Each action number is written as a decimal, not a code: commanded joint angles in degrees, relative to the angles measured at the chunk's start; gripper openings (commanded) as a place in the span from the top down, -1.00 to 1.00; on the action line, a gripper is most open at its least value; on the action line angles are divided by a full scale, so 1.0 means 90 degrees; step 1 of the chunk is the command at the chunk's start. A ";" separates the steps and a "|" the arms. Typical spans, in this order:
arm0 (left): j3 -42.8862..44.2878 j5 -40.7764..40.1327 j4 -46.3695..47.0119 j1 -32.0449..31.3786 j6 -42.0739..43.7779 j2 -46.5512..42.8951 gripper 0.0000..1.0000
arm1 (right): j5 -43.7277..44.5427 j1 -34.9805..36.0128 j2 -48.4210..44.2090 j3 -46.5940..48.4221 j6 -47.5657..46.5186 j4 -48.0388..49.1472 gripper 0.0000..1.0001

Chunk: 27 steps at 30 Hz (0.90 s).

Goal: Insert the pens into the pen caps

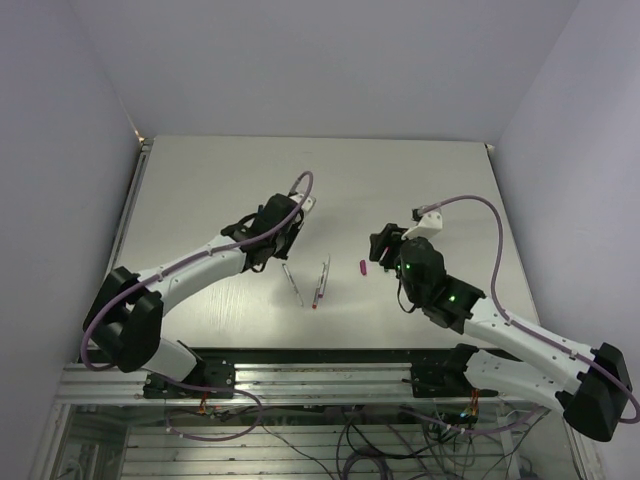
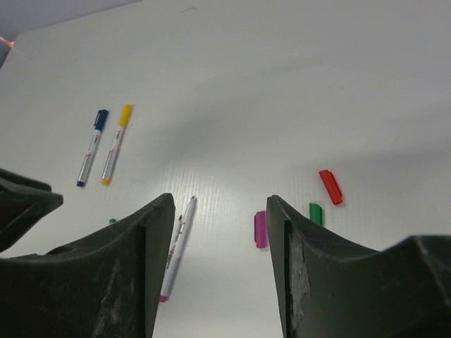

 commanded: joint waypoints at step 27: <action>0.2759 0.5142 -0.5161 0.1020 0.7125 0.2393 -0.40 | -0.0164 -0.0270 -0.1520 -0.0002 0.0911 -0.1555 -0.03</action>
